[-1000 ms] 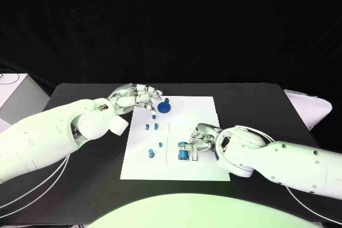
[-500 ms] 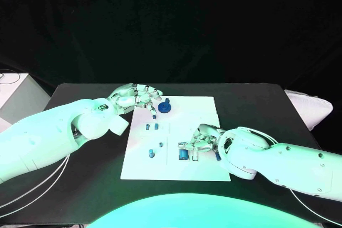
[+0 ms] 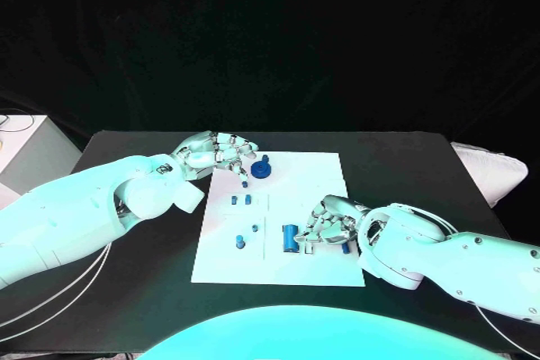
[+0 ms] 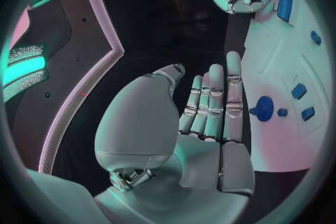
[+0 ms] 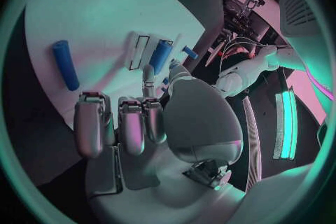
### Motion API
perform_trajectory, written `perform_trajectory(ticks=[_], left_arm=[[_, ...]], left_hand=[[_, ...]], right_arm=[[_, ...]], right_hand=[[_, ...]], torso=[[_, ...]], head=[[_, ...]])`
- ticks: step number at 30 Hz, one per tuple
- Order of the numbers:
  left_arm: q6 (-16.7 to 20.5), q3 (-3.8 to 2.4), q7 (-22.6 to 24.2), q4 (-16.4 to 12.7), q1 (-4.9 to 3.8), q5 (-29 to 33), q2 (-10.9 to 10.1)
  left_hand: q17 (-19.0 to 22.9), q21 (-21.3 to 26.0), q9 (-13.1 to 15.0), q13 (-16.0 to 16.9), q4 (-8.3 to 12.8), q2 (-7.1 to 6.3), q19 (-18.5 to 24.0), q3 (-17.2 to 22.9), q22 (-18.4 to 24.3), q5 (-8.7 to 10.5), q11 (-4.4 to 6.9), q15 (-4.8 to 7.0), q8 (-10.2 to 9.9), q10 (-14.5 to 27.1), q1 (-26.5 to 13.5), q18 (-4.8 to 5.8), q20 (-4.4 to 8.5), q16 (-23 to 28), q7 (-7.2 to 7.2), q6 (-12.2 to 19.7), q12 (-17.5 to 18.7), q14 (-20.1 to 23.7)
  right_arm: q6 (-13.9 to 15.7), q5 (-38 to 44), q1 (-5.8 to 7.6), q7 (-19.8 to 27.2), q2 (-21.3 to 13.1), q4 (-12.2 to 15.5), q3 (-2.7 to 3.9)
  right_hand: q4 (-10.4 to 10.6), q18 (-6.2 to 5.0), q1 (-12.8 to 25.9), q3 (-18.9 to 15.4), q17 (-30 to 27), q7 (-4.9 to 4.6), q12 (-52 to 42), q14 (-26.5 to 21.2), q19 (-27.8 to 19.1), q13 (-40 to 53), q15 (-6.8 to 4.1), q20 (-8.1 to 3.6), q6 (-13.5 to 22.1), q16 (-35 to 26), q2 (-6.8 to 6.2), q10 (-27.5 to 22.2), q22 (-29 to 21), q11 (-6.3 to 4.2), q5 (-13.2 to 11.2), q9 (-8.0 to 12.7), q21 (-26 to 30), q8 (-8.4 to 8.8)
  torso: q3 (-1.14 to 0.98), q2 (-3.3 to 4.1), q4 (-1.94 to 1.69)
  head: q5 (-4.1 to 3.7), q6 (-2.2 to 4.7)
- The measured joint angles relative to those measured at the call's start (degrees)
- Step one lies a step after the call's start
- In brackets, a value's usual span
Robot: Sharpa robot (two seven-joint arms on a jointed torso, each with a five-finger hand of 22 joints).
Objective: Assemble the parts on the task board
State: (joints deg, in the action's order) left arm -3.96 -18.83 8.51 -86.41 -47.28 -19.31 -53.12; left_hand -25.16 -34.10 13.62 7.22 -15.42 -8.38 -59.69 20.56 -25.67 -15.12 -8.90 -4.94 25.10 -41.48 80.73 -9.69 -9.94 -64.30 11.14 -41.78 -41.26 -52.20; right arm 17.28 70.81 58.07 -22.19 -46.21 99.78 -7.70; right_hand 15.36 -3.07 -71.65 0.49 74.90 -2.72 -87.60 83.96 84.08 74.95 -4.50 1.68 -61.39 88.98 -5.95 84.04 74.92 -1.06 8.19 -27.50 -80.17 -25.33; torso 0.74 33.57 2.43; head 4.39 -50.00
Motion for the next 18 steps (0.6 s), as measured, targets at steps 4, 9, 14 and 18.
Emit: perform_trajectory(ticks=[4, 9, 14, 18], left_arm=[[-0.01, 0.00, 0.00, 0.03, 0.00, 0.01, 0.06], [-0.03, 0.00, -0.01, 0.06, 0.00, 0.01, 0.09], [-0.03, 0.00, -0.02, 0.10, 0.00, 0.02, 0.09], [-0.04, 0.00, -0.03, 0.10, 0.00, 0.02, 0.08]], left_hand=[[0.00, 0.00, 0.00, 0.00, 0.00, 0.00, 0.00, 0.00, 0.00, 0.00, 0.00, 0.00, 0.00, 0.00, 0.00, 0.00, 0.00, 0.00, 0.00, 0.00, 0.00, 0.00], [0.00, 0.00, 0.00, 0.00, 0.00, 0.00, 0.00, 0.00, 0.00, 0.00, 0.00, 0.00, 0.00, 0.00, 0.00, 0.00, 0.00, 0.00, 0.00, 0.00, 0.00, 0.00], [0.00, 0.00, 0.00, 0.00, 0.00, 0.00, 0.00, 0.00, -0.01, 0.00, 0.00, 0.00, 0.00, 0.00, 0.00, 0.00, 0.00, 0.00, 0.00, 0.00, 0.00, 0.00], [0.00, 0.00, 0.01, 0.00, 0.00, 0.00, 0.00, 0.00, -0.01, 0.00, 0.00, 0.00, 0.00, 0.00, 0.00, 0.00, 0.00, 0.00, 0.00, 0.00, 0.00, 0.00]], right_arm=[[0.66, -0.61, -0.29, 1.91, -0.04, 0.06, 0.00], [0.91, -0.99, -0.72, 2.87, 0.39, -0.15, 0.00], [0.84, -0.97, -1.16, 3.00, 0.75, -0.36, -0.02], [0.77, -0.63, -1.31, 2.82, 1.22, -0.52, -0.02]], right_hand=[[0.40, 0.01, -2.87, 0.60, 0.00, 1.02, -1.10, 0.07, 0.12, 0.00, -0.65, -0.66, 0.25, 0.00, -0.98, -0.04, 0.00, -0.84, 0.00, -3.93, 0.08, -4.14], [0.70, 0.01, -3.26, 0.63, 0.00, 1.39, -1.54, -0.10, -0.07, -0.01, -0.88, -0.87, 0.51, 0.00, -1.09, -0.04, -0.01, -0.84, 0.00, -5.27, 0.08, -5.26], [0.92, 0.01, -4.23, 0.85, 0.00, 1.40, -2.21, 0.07, -0.07, -0.01, -1.06, -0.87, 0.50, 0.00, -1.04, -0.02, -0.01, -1.24, 0.00, -6.14, -0.40, -6.17], [1.07, 0.00, -4.90, 1.03, 0.00, 1.60, -2.21, 0.07, -0.20, -0.01, -1.05, -1.03, 0.71, 0.00, -0.92, -0.02, -0.01, -1.24, 0.00, -6.62, -0.91, -6.60]], torso=[[0.00, -0.02, 0.03], [-0.01, -0.03, -0.03], [0.03, -0.02, -0.08], [0.07, -0.02, -0.09]], head=[[-0.09, 0.00], [-0.15, 0.00], [-0.16, 0.00], [-0.32, 0.00]])
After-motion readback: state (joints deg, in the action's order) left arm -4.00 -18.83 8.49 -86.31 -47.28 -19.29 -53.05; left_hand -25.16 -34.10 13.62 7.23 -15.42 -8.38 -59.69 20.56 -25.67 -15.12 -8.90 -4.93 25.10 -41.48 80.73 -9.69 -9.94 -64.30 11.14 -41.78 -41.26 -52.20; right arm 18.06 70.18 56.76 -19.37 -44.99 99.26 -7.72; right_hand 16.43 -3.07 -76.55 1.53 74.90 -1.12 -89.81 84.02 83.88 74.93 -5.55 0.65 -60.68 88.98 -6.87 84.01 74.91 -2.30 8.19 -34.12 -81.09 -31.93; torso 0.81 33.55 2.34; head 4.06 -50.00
